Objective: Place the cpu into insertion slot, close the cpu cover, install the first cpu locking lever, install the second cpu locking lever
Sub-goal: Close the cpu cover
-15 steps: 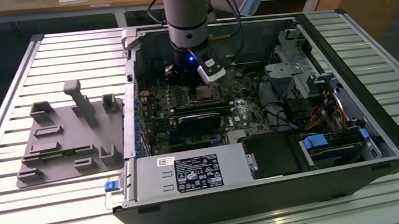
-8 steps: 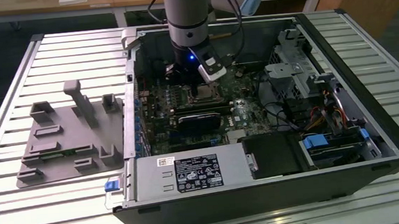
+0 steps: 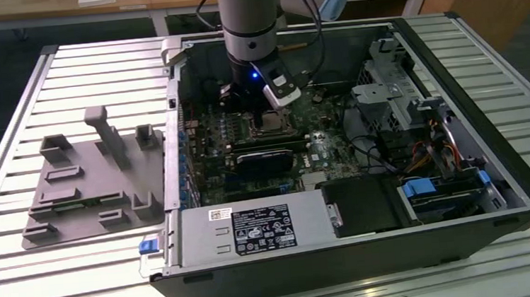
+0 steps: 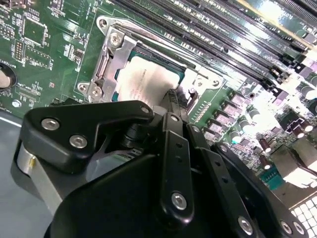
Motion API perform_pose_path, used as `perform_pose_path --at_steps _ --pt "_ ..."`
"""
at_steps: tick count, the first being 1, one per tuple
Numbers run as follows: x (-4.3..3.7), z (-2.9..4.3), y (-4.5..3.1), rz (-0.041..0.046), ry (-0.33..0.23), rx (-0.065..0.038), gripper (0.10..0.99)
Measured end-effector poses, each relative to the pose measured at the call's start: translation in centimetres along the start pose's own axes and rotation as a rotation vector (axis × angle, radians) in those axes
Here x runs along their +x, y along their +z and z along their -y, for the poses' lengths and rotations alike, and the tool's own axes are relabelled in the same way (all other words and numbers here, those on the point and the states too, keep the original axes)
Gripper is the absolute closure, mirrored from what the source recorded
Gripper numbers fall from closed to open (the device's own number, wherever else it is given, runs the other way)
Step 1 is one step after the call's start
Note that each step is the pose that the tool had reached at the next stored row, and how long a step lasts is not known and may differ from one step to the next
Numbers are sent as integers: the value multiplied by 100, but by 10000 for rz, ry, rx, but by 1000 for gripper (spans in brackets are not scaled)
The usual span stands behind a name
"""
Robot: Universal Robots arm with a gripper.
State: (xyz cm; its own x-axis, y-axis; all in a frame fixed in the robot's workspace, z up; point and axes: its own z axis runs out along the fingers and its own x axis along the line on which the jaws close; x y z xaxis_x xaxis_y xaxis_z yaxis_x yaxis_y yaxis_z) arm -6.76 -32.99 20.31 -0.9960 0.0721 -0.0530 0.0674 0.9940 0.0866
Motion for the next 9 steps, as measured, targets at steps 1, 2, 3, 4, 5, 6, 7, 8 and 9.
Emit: perform_pose_path --at_steps 1,2,3,4,5,6,7,8,9 --pt "0 0 0 -3 -27 1 984" --pt "0 0 0 -12 -134 -4 984" --pt "0 0 1 -24 -268 -10 984" --pt "2 0 2 -31 -353 -14 984" --pt "8 1 3 -32 -380 -17 984" --pt "16 1 4 -33 -387 -18 984" --pt "33 3 6 -33 -387 -18 984" --pt "36 3 12 -34 -388 -16 984" --pt "37 4 16 -34 -388 -17 984"
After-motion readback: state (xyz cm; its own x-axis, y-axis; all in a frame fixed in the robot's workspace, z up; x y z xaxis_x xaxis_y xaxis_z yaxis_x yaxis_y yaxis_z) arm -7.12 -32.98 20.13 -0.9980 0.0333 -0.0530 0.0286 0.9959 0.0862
